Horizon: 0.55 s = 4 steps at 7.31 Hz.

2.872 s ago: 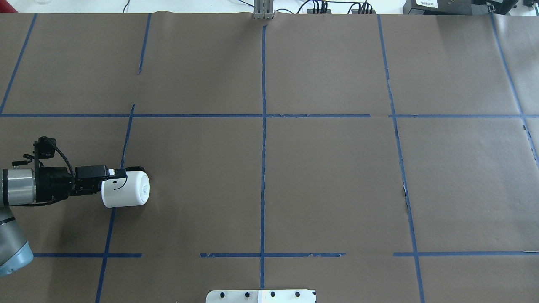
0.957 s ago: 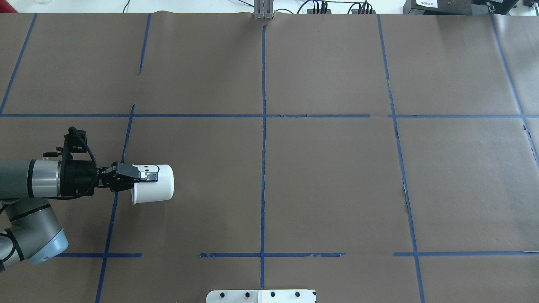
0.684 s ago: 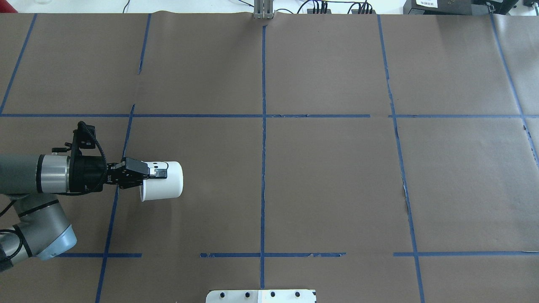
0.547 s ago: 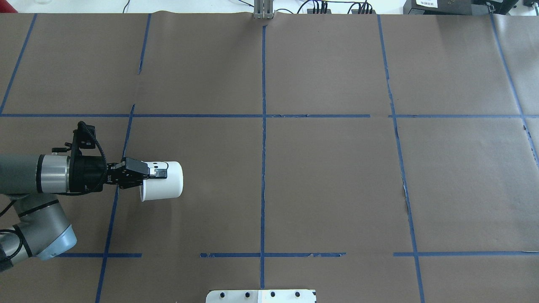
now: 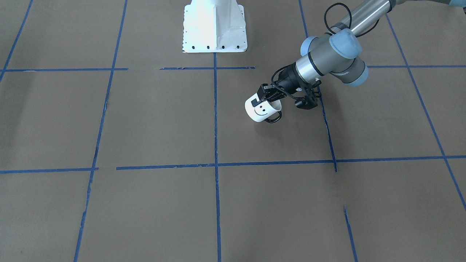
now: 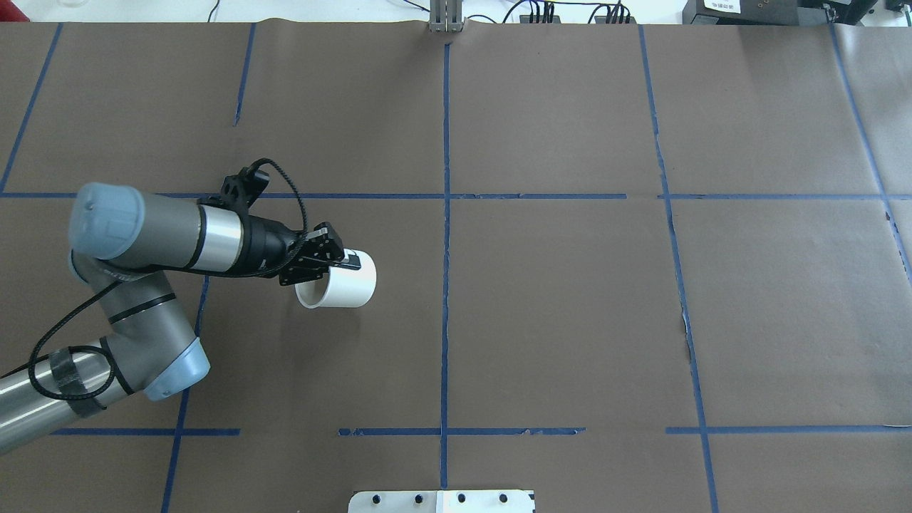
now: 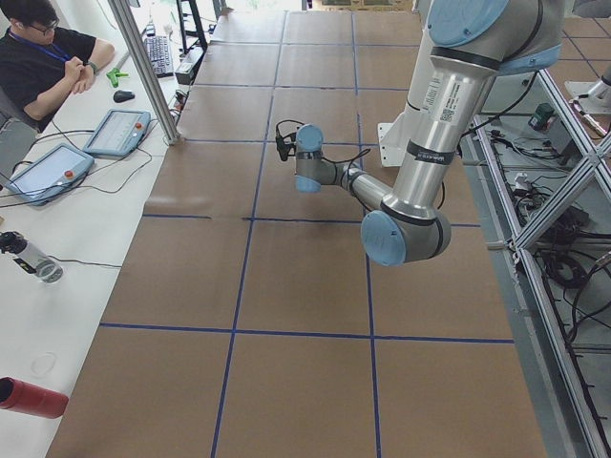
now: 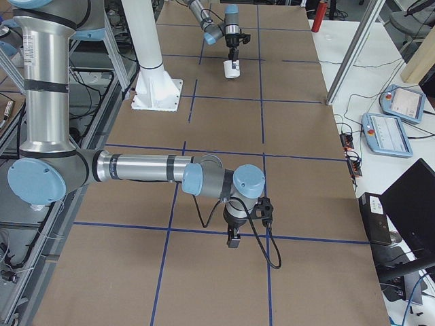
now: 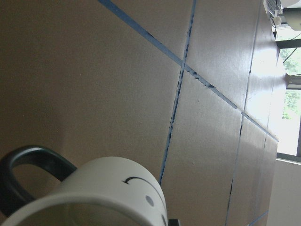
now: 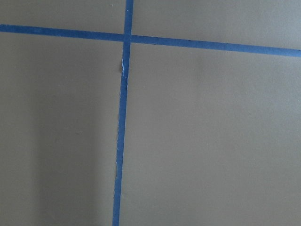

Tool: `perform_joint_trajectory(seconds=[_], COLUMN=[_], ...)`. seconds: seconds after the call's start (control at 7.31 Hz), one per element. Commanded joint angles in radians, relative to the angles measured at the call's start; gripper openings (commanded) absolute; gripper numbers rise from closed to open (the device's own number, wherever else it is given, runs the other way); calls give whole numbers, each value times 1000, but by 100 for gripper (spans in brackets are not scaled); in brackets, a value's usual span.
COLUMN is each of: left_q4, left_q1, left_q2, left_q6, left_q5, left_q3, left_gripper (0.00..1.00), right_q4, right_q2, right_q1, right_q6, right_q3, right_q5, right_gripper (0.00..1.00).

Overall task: Flip mug
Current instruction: 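Lift the mug with the left gripper and carry it toward the table center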

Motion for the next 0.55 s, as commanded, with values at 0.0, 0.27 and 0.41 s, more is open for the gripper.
perform_joint_trajectory(seconds=[0.0, 0.27, 0.41], left_q4=[322, 638, 778], left_q1=[0, 4, 13], left_q2=[-147, -291, -361], left_q6=[137, 235, 301], left_q5=[0, 3, 6], left_q3=[0, 13, 41], left_gripper=[0, 0, 0], right_q4=[0, 0, 0], right_q2=[0, 0, 0], right_q1=[0, 0, 0], right_q6=[0, 0, 0], right_q3=[0, 0, 0], right_q5=[0, 0, 0], right_gripper=[100, 100, 100])
